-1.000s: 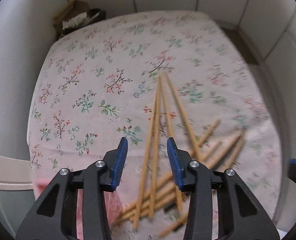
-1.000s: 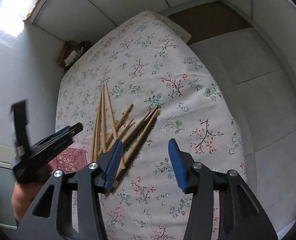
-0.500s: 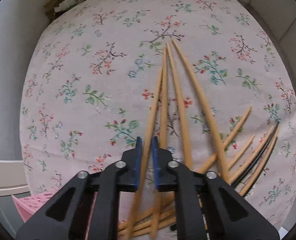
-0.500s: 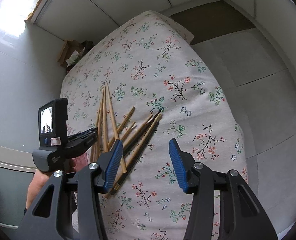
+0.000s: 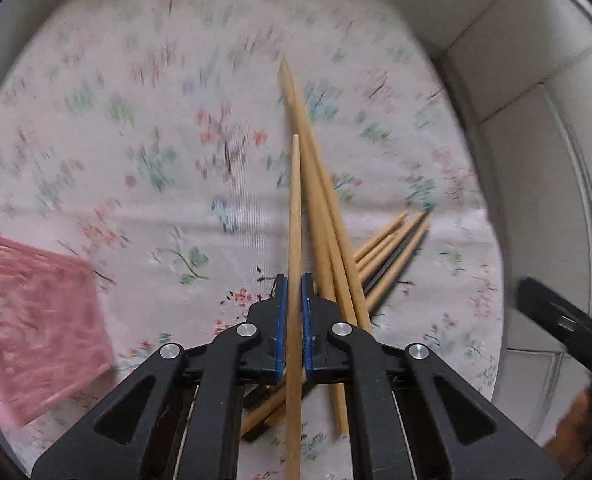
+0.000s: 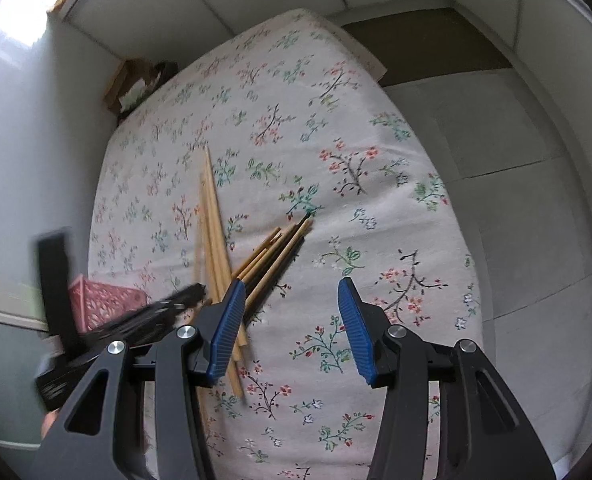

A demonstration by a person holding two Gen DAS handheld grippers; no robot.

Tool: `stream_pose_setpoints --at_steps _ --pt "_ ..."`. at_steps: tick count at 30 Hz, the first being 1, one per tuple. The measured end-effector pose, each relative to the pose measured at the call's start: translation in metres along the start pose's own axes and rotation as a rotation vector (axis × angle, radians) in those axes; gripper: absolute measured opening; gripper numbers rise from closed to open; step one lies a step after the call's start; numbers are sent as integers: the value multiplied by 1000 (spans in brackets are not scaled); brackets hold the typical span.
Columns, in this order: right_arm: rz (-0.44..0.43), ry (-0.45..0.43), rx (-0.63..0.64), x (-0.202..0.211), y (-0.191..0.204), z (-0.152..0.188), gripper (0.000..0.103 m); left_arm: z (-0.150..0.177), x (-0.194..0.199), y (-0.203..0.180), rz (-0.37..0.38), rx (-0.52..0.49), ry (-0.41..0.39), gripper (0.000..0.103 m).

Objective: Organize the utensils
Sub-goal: 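Lift the chopstick upright with the left tool while the right tool grasps another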

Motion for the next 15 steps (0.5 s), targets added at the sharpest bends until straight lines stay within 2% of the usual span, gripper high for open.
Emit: stream_pose_setpoints --at_steps 3,6,8,12,15 --pt "1 24 54 -14 10 -4 43 9 33 -4 50 -10 -52 6" --pt "-5 42 106 -30 22 -13 32 20 76 1 107 6 -133 6" --pt "7 61 137 -45 30 -22 24 22 110 8 147 10 -233 6" --pt "-1 102 188 -77 48 -37 23 29 157 21 206 35 -361 6" --pt "65 128 256 -102 60 -45 22 24 175 34 207 49 -433 6"
Point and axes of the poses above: each gripper's, at about its wrist camera, not at the fingertips, and x roughly against the way its jaws point, y to its left, z to its underside, the point moved 5 cm from there along -x, roughly the way its jaws point, and after that the axes turned 7 degrees about -z, right-handed, at the moved point
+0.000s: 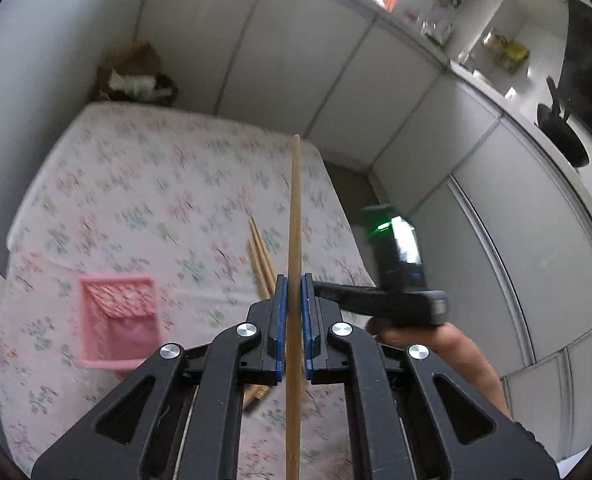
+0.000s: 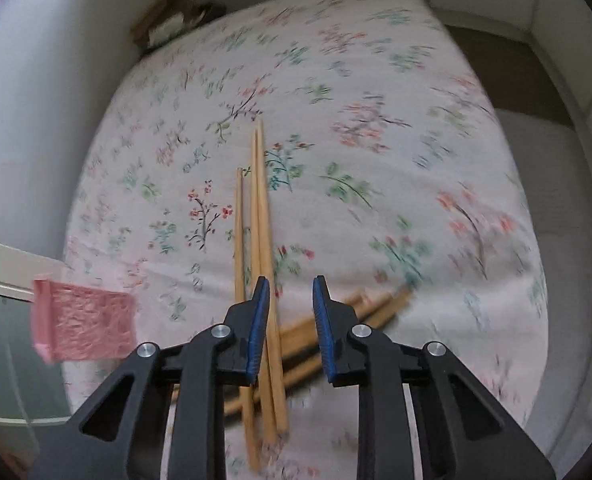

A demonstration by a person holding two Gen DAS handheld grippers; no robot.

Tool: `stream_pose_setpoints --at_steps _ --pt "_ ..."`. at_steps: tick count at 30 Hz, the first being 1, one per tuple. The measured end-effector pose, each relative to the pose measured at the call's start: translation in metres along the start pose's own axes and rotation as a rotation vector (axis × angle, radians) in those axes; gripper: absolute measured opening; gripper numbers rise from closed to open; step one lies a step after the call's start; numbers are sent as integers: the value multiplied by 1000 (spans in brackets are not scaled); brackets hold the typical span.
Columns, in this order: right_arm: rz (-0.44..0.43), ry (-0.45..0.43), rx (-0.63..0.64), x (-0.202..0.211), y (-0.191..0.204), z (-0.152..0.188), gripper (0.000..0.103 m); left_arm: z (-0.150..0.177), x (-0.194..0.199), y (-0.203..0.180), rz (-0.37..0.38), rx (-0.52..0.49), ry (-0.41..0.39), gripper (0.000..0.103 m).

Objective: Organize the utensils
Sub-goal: 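Lift the chopstick upright with the left tool while the right tool grasps another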

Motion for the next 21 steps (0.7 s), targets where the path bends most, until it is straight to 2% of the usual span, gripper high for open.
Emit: stream_pose_setpoints --at_steps 2,5,7,9,17,18,21 --pt "41 18 37 -13 4 -9 21 -2 5 5 19 1 -25 6" --pt "45 23 57 -20 8 -18 17 -6 14 15 47 9 -50 6" --pt "50 61 61 -29 8 -17 13 -8 27 23 45 9 -66 6" --pt "73 56 91 -33 12 -16 12 -10 27 32 50 19 -69 6" --pt "-11 19 54 -30 20 -19 11 -13 28 45 74 42 -68 6" --pt "-8 28 65 -32 22 -19 12 -14 29 47 72 40 -70 6" --pt "78 51 86 -40 24 -16 11 -14 29 48 69 45 -73 6"
Point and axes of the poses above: each gripper's, at about its wrist camera, not at the fingertips, and x roughly against the way its jaws point, y to its left, z to its underside, the point moved 5 cm from there along -x, roughly the way its jaws point, and after that the axes turned 7 degrees about -z, right-handed, at the moved point
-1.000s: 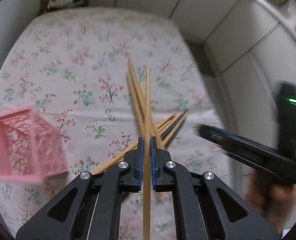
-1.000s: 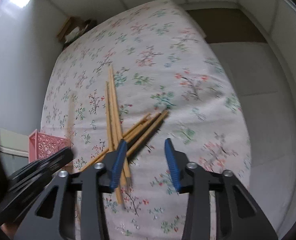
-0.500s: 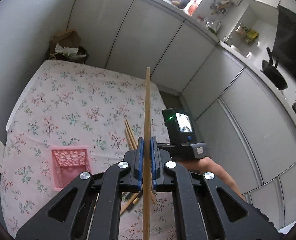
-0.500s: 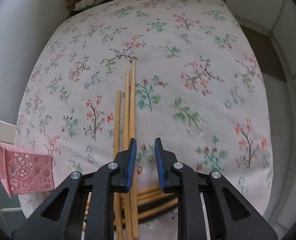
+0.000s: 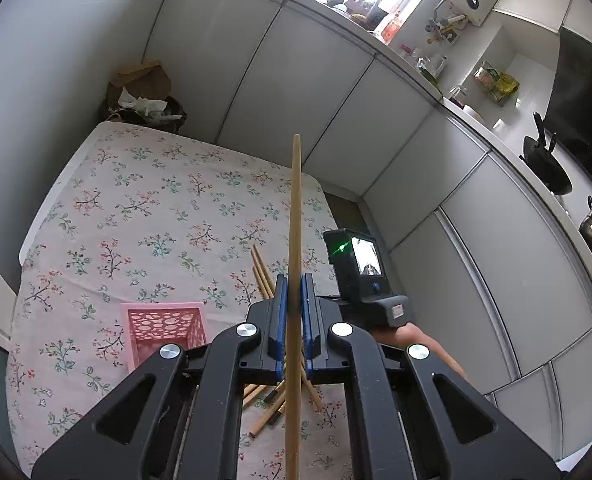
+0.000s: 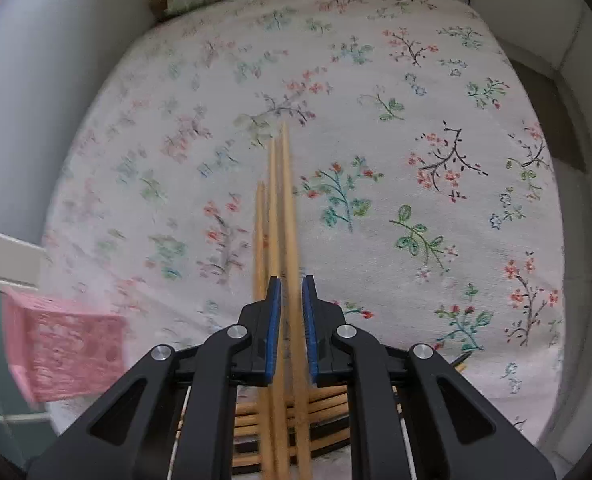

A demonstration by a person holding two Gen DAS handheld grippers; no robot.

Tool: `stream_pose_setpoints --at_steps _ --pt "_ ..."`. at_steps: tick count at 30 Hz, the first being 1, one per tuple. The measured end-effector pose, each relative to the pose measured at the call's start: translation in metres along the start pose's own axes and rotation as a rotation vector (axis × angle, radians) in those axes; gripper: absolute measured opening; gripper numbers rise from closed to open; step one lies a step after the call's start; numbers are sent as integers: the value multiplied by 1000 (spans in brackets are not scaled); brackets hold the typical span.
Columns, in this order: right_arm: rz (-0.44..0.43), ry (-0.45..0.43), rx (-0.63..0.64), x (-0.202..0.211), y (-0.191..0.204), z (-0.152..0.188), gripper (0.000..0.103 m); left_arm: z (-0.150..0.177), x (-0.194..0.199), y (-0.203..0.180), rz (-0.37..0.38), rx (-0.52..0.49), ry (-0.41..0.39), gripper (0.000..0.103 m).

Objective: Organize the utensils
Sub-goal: 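Lift the chopstick upright with the left tool while the right tool grasps another, then lower both held chopsticks into the pink basket and open both tools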

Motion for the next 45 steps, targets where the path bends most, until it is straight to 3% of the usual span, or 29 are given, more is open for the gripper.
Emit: stream_pose_setpoints --at_steps 3,7,20,28,35,41,45 --pt "37 -4 24 -5 2 1 8 -1 1 2 -4 4 -6 6" --pt "3 -70 7 15 7 -2 7 -5 4 7 0 12 -29 6" --pt "-236 -581 109 163 77 -8 7 -29 26 39 -31 31 -250 6" --pt "-288 -809 168 179 122 5 7 -34 15 60 -110 -13 -388 6" --pt "-275 -872 207 168 143 6 7 -26 -1 63 -185 -75 -387 6" --pt "-312 -885 182 161 153 5 8 -15 -20 68 -232 -130 -250 6" --pt "-328 -879 191 152 167 14 7 -13 -18 74 -192 -81 -163 8"
Point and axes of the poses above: each gripper's, at about its wrist camera, not at the fingertips, and x roughly against the way its jaws point, y to its left, z to its underside, the point moved 5 cm from there along -x, roughly the way its jaws point, and after that the axes turned 7 degrees about -z, right-handed, at the moved point
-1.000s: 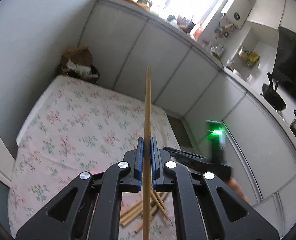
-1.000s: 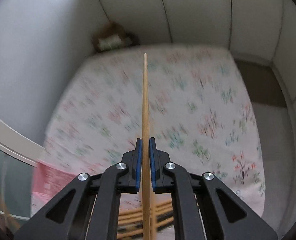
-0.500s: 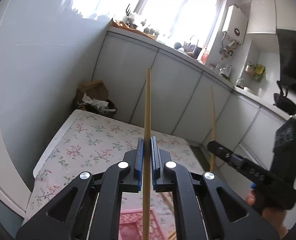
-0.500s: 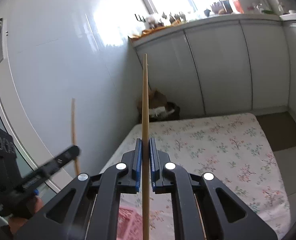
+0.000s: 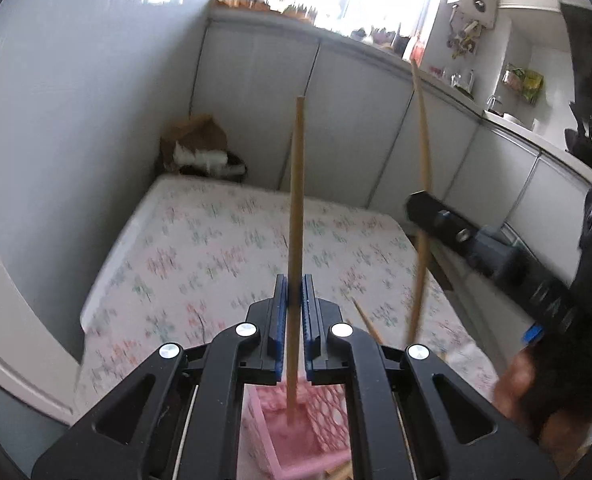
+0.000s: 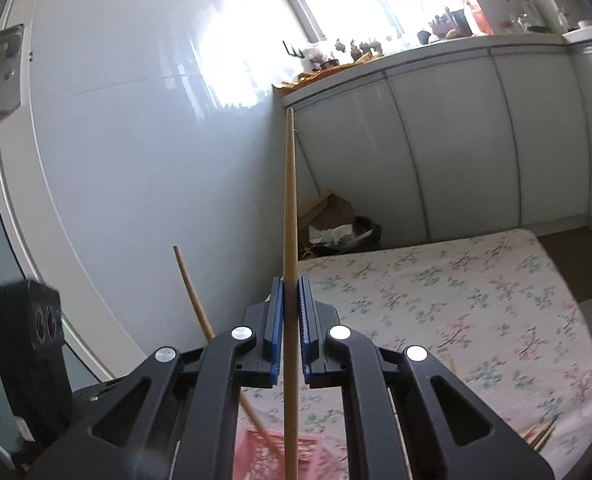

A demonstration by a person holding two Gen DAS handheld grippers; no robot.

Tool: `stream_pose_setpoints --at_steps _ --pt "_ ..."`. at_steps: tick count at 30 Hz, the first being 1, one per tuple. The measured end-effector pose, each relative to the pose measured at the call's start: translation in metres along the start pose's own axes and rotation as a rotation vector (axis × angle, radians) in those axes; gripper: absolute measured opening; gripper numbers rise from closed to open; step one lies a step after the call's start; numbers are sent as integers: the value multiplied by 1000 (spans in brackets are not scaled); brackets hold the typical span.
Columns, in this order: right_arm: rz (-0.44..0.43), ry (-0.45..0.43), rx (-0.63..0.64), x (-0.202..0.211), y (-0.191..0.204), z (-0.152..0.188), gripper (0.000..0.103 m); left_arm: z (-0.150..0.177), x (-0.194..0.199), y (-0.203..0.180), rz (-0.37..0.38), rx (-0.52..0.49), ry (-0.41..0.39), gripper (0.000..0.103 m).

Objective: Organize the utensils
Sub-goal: 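Lower both held chopsticks into the pink basket and open both tools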

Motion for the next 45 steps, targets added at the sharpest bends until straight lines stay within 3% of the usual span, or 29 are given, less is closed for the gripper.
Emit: stream_pose_setpoints --at_steps 3,4,15,24,28,32,35,37,39,45 --pt "1 1 11 -7 6 11 7 -1 6 11 14 83 63 36" --pt "5 -4 10 -9 6 15 7 -3 12 16 15 119 62 38" --pt "65 13 127 -21 18 46 8 -14 44 27 13 209 70 39" --pt "69 91 75 -5 7 47 10 -18 51 23 42 229 69 42" --pt "65 89 47 19 0 21 30 -20 57 19 67 238 66 42" --pt "110 81 -54 58 -21 -6 38 -20 66 4 95 210 62 42" --pt "166 103 -101 93 -38 -20 38 -18 75 -17 98 150 68 42" --pt "219 124 -127 115 -51 -25 38 -13 78 -34 95 99 81 52" --pt "244 148 -157 130 -63 -25 38 -5 78 -54 80 23 103 54" --pt "290 334 -323 143 -117 9 41 31 56 -106 97 -116 229 54"
Point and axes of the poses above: each gripper's, at about its wrist camera, not at the fingertips, and x roughly against the way its jaws point, y to its left, z to its underside, the point moved 5 cm from there along -x, roughly the way its jaws point, and after that the axes turned 7 degrees about -z, right-handed, at the moved point
